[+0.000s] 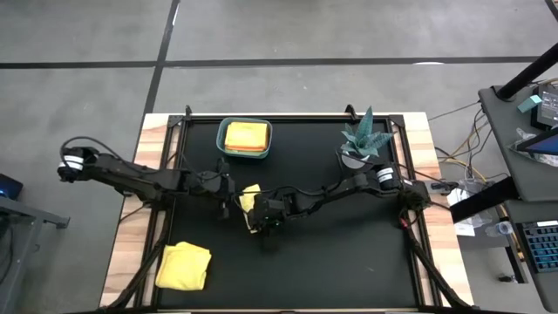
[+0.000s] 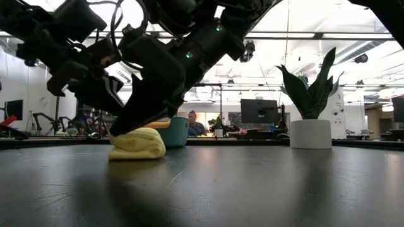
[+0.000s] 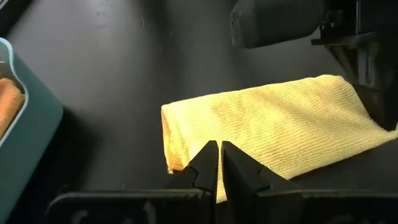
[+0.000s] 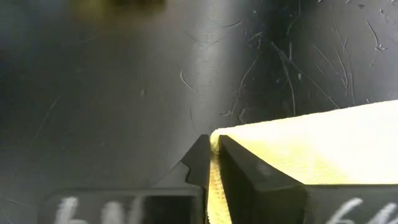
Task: Fold microfiber towels
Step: Fold the right yellow microfiber cloth
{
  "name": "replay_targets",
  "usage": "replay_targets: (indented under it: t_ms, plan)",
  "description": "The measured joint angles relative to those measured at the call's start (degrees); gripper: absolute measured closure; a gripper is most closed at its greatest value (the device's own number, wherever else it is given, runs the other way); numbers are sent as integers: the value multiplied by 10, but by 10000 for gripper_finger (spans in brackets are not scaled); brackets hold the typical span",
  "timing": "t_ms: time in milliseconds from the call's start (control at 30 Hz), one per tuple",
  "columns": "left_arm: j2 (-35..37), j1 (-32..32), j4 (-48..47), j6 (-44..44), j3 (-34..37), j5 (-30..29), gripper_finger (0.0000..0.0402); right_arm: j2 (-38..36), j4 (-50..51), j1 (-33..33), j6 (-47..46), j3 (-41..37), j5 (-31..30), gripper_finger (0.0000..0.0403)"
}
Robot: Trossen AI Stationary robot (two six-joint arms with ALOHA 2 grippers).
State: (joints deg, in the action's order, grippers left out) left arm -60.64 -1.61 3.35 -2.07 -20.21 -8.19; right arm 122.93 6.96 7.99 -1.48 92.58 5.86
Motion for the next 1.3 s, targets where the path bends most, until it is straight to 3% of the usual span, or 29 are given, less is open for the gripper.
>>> replay_targets:
  t_ms: [333,533,700,933,1300]
  plan:
    - [-12,-1,22,2,-2,36,395,-19,-2,-1,22,0,1,275]
    - [-17,-33,44,3,-4,39,395,-57,40,-1,56,-3,-1,247]
    - [-41,-73,128,3,-7,41,395,-72,84,0,74,-13,-43,280]
    - [-131,-95,212,3,-10,45,395,-73,71,0,75,-49,-60,382]
    - [-245,-95,263,49,-9,121,396,-71,-116,-1,50,-147,-60,390]
